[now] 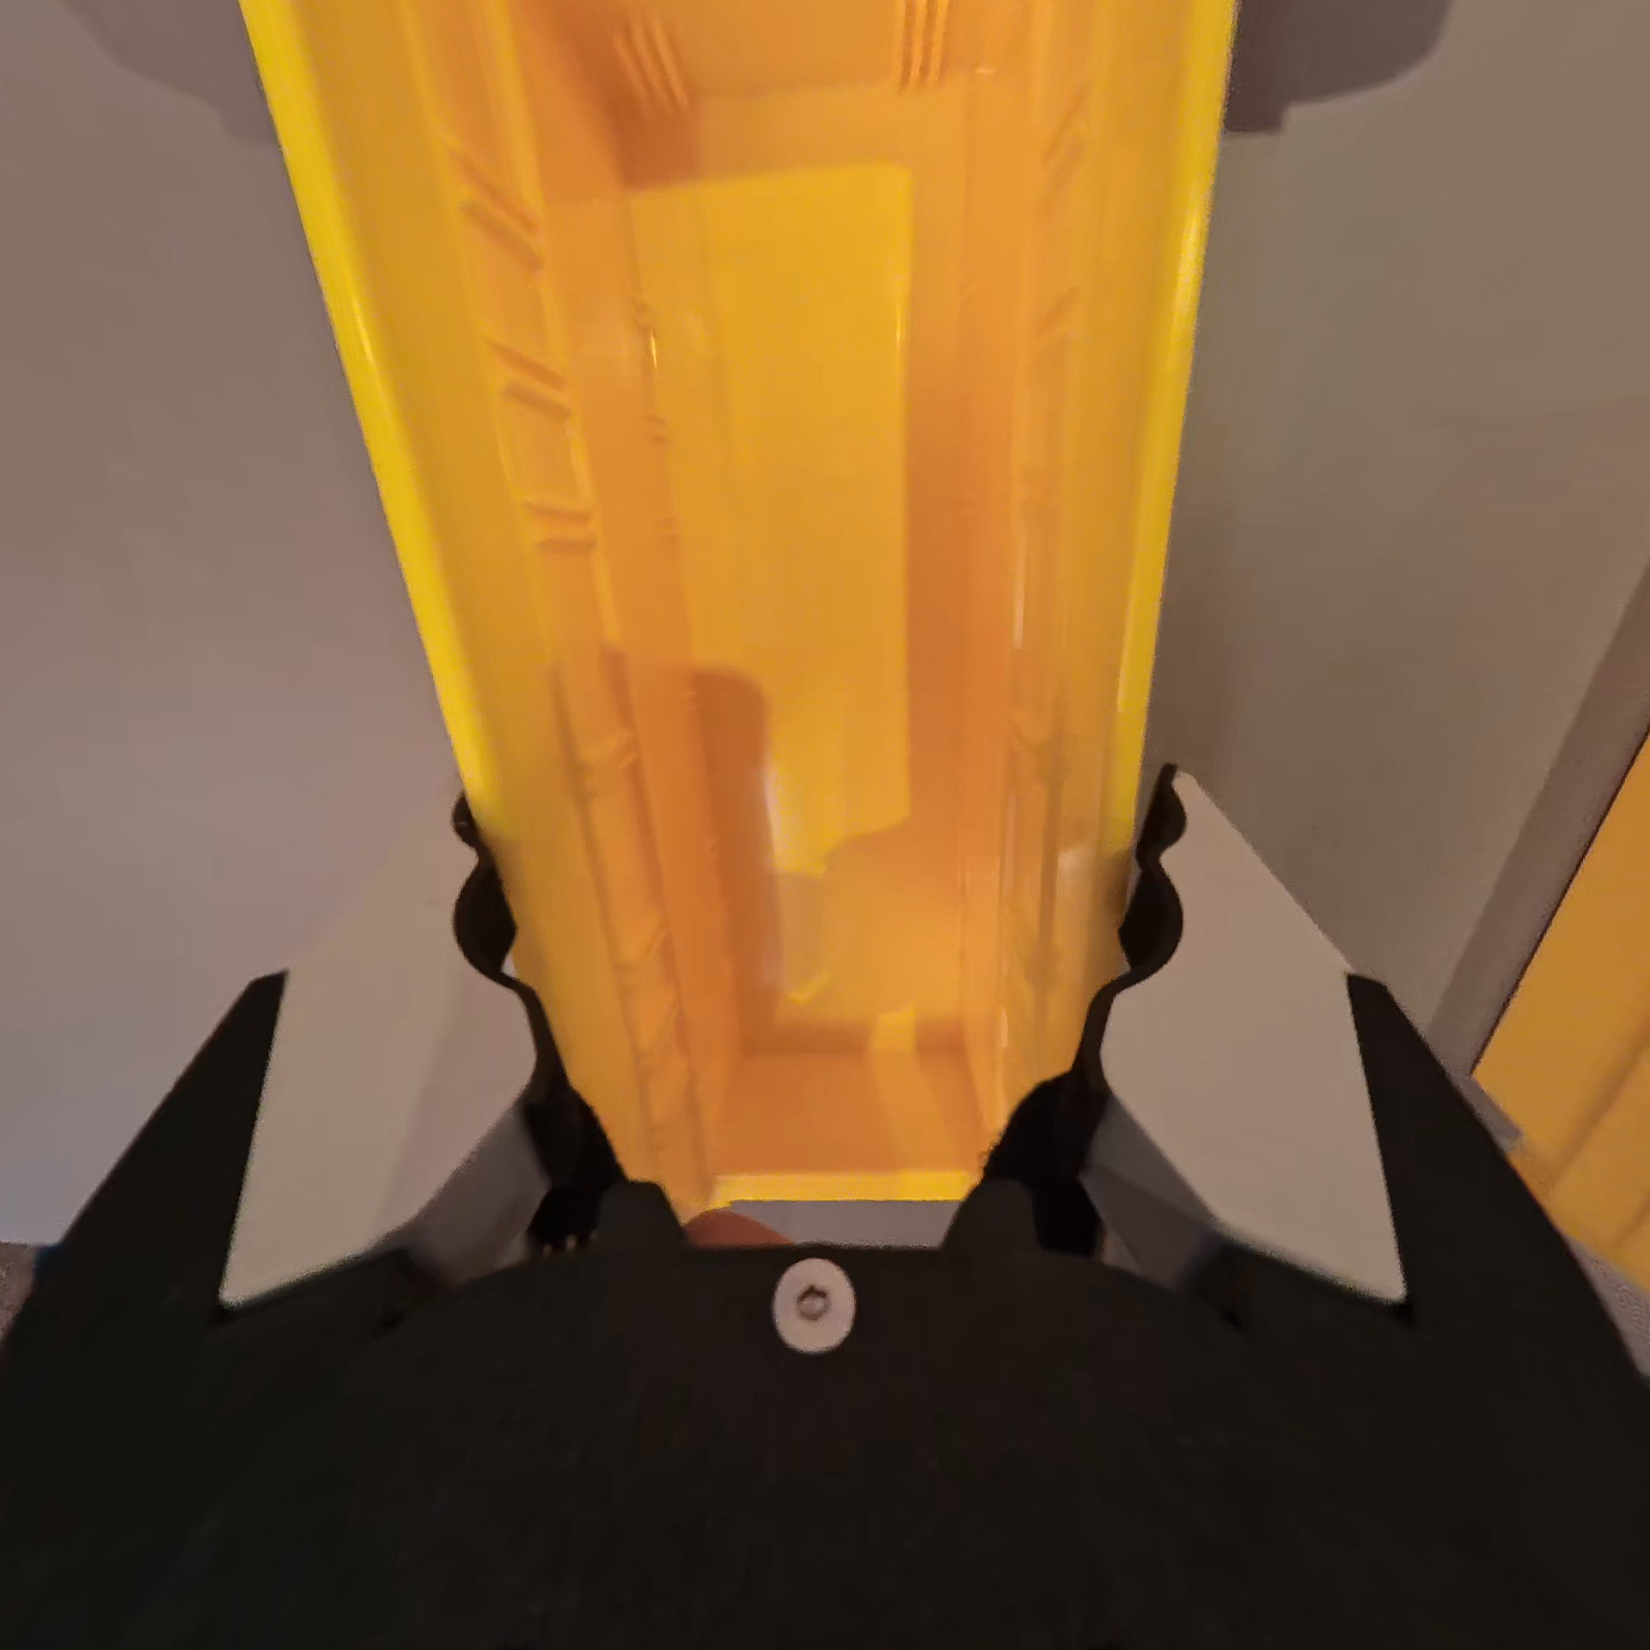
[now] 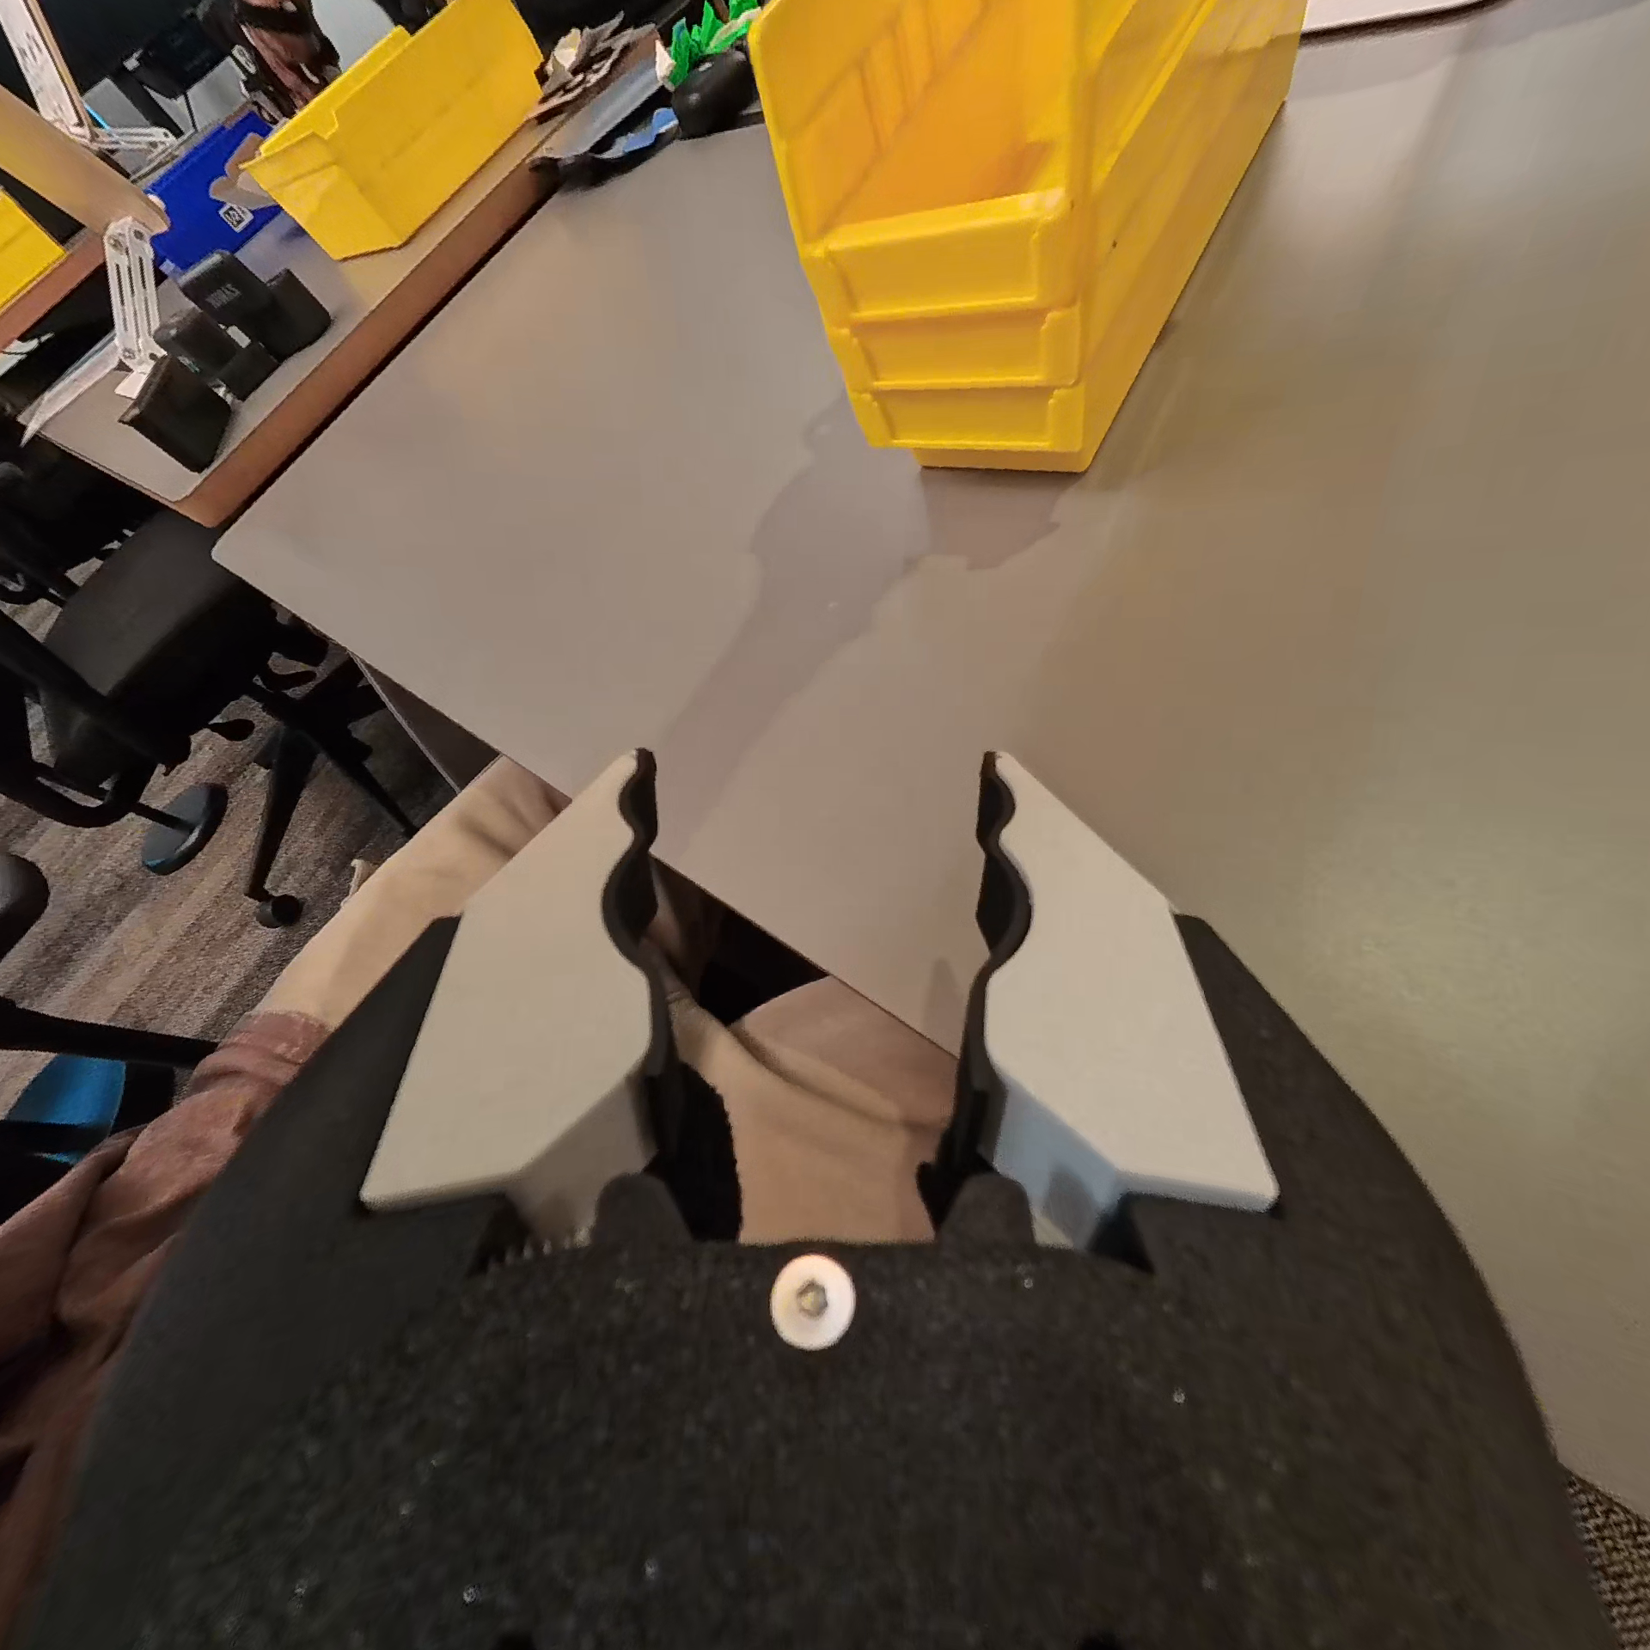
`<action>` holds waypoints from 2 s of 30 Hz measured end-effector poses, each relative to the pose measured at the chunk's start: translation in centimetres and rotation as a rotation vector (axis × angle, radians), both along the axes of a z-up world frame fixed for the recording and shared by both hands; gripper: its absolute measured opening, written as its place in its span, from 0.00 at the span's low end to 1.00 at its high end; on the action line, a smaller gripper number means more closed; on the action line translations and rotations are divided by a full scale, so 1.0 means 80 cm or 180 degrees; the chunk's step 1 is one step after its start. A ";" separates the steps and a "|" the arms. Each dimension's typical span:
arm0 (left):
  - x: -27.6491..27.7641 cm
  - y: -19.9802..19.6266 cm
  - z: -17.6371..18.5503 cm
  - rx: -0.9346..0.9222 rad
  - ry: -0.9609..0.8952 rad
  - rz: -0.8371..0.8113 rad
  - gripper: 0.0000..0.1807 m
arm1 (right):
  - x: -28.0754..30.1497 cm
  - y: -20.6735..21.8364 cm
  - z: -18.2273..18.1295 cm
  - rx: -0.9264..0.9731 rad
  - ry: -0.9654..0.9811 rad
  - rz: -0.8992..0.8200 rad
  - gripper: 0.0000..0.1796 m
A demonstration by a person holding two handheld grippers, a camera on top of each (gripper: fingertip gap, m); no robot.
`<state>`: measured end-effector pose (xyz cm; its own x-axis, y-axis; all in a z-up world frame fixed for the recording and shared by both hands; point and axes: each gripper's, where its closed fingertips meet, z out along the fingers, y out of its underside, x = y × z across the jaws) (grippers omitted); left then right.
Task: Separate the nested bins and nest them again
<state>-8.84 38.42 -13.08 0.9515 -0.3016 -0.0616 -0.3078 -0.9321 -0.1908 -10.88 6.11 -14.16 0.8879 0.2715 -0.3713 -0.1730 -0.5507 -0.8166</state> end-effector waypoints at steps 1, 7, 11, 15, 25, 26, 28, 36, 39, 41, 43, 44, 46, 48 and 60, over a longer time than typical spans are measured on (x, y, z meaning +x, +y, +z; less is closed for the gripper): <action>-0.001 0.002 0.004 0.0083 0.0016 -0.0095 0.80 | 0.000 0.001 -0.001 -0.0002 -0.0005 -0.0003 0.40; 0.026 -0.043 0.075 0.0978 -0.0554 -0.1153 0.78 | 0.013 0.005 -0.002 0.0017 -0.0113 -0.0205 0.46; -0.027 -0.134 0.104 0.1722 -0.0837 -0.1883 0.71 | 0.028 0.003 -0.016 -0.0118 -0.0299 -0.0303 0.49; -0.116 -0.240 0.071 0.2262 -0.1049 -0.2063 0.63 | 0.058 0.005 -0.017 -0.0139 -0.0359 -0.0658 0.55; -0.229 -0.349 0.003 0.2316 -0.1758 -0.2002 0.60 | 0.186 0.028 0.013 -0.0474 -0.0964 -0.1302 0.63; -0.236 -0.345 -0.003 0.2245 -0.1806 -0.1888 0.60 | 0.206 0.040 0.023 -0.0582 -0.1094 -0.1354 0.64; -0.236 -0.342 -0.007 0.2042 -0.2037 -0.1769 0.62 | 0.239 0.077 0.044 -0.0748 -0.1083 -0.1339 0.67; -0.234 -0.331 -0.024 0.1860 -0.1999 -0.1811 0.61 | 0.357 0.217 0.013 -0.2002 -0.1512 -0.1219 0.74; -0.230 -0.338 -0.029 0.1736 -0.2057 -0.1836 0.61 | 0.381 0.226 -0.022 -0.2487 -0.1746 -0.1227 0.75; -0.230 -0.338 -0.029 0.1744 -0.2028 -0.1859 0.62 | 0.392 0.218 -0.046 -0.2817 -0.1837 -0.1245 0.76; -0.232 -0.337 -0.030 0.1767 -0.2001 -0.1874 0.61 | 0.398 0.216 -0.059 -0.2883 -0.1773 -0.1297 0.79; -0.234 -0.337 -0.030 0.1763 -0.1992 -0.1866 0.61 | 0.400 0.216 -0.061 -0.2858 -0.1746 -0.1335 0.80; -0.236 -0.337 -0.029 0.1733 -0.2044 -0.1826 0.61 | 0.404 0.217 -0.058 -0.2782 -0.1748 -0.1368 0.73; -0.235 -0.338 -0.027 0.1690 -0.2141 -0.1784 0.60 | 0.402 0.215 -0.055 -0.2790 -0.1721 -0.1301 0.68; -0.230 -0.341 -0.028 0.1772 -0.1985 -0.1874 0.58 | 0.380 0.209 -0.001 -0.2877 -0.1322 -0.1414 0.55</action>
<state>-27.20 11.16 -15.32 0.5721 -0.8114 0.1198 -0.3860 -0.3952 -0.8336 19.54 22.84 -14.27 0.9417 -0.3271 0.0793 -0.3089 -0.9335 -0.1819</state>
